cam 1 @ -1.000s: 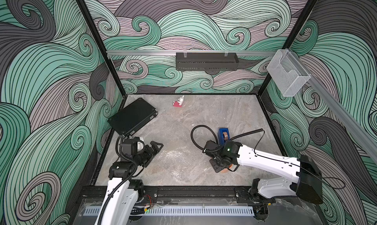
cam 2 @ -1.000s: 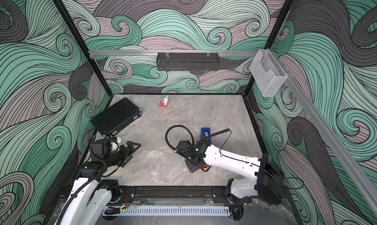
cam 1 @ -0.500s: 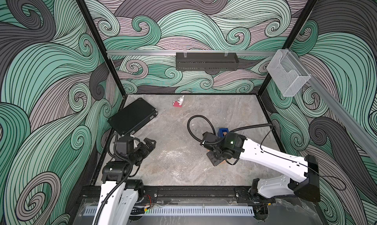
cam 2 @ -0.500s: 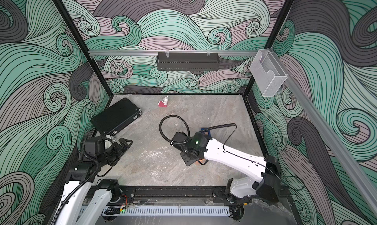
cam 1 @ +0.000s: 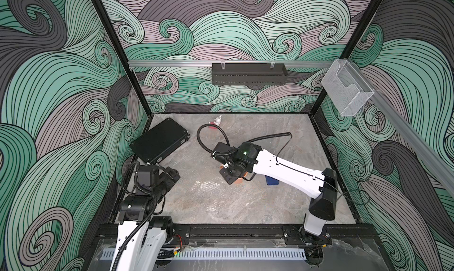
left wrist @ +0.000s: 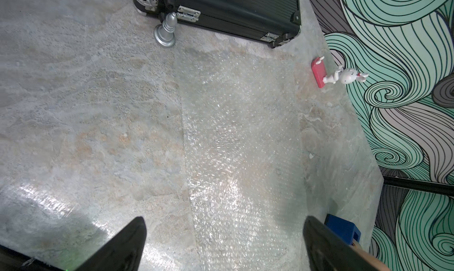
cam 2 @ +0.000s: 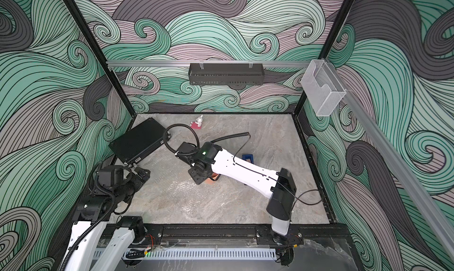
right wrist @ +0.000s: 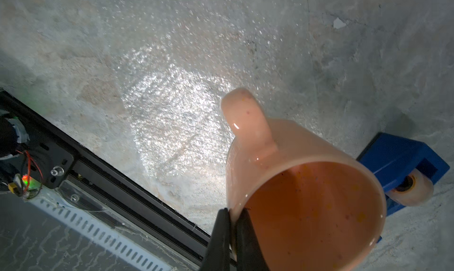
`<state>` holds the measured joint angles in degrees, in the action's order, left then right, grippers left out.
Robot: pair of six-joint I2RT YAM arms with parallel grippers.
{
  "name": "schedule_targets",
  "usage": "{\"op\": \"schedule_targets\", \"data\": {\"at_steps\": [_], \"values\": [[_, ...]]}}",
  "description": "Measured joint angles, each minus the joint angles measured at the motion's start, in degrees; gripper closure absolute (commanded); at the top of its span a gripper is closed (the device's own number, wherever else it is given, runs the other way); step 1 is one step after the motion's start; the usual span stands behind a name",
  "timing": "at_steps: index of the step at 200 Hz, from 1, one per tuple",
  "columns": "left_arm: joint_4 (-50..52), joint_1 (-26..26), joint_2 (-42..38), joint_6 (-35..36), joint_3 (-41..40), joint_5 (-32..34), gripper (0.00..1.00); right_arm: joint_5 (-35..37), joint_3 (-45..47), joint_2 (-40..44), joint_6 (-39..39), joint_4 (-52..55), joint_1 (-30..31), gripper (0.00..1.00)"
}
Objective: Wrap mugs in bubble wrap
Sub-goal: Place the mug on the bubble wrap.
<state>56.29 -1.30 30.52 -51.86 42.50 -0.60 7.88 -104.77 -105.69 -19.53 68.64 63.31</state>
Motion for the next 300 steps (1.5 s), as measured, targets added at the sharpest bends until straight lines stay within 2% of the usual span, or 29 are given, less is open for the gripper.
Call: {"op": "schedule_targets", "data": {"at_steps": [69, 159, 194, 247, 259, 276, 300], "values": [[0.72, 0.0, 0.52, 1.86, 0.94, 3.3, 0.01, -1.27, -23.3, -19.17, 1.2, 2.97, 1.18, 1.0], [0.83, 0.0, 1.11, 3.32, 0.94, 5.11, 0.01, -1.25, -42.66, -33.33, 2.49, 5.97, 1.68, 1.0], [1.03, 0.0, 1.29, 3.72, 0.94, 5.35, 0.01, -1.2, -46.31, -36.92, 2.97, 5.95, 1.6, 1.0], [1.16, 0.0, 1.27, 3.85, 0.94, 5.35, 0.01, -1.33, -46.84, -40.04, 3.04, 5.97, 1.09, 1.0], [1.16, 0.02, 1.25, 3.85, 0.94, 5.38, 0.01, -1.44, -47.04, -40.63, 3.02, 5.92, 0.94, 0.84], [1.16, 0.02, 1.25, 3.82, 0.94, 5.46, 0.01, -1.44, -47.08, -41.09, 3.04, 5.46, 0.74, 0.78], [1.16, 0.02, 1.25, 3.82, 0.94, 5.77, 0.01, -1.53, -47.25, -41.16, 2.95, 5.03, 0.55, 0.63]]}}
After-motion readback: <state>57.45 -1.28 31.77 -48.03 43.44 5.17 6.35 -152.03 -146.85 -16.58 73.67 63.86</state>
